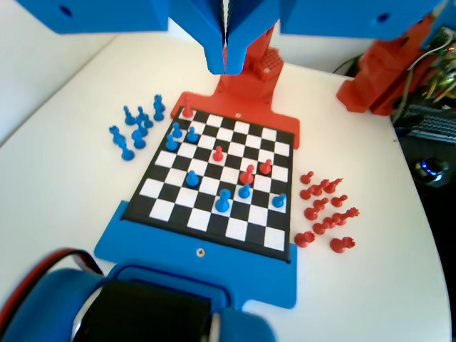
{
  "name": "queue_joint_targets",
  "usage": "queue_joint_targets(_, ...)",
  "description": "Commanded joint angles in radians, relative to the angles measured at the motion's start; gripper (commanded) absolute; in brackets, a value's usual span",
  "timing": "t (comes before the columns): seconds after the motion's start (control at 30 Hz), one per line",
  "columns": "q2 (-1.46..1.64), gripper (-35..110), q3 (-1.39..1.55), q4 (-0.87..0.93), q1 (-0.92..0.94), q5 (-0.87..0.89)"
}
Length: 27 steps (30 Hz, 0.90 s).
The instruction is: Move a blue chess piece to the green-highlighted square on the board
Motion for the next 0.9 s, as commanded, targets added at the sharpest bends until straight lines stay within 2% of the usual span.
queue_joint_targets(0.0, 0.140, 1, 0.087, -0.049, -0.005, 0.015)
queue_joint_targets(0.23, 0.259, 1, 0.241, -0.181, 0.011, 0.046)
queue_joint_targets(0.87, 0.433, 1, 0.249, -0.225, 0.000, 0.054)
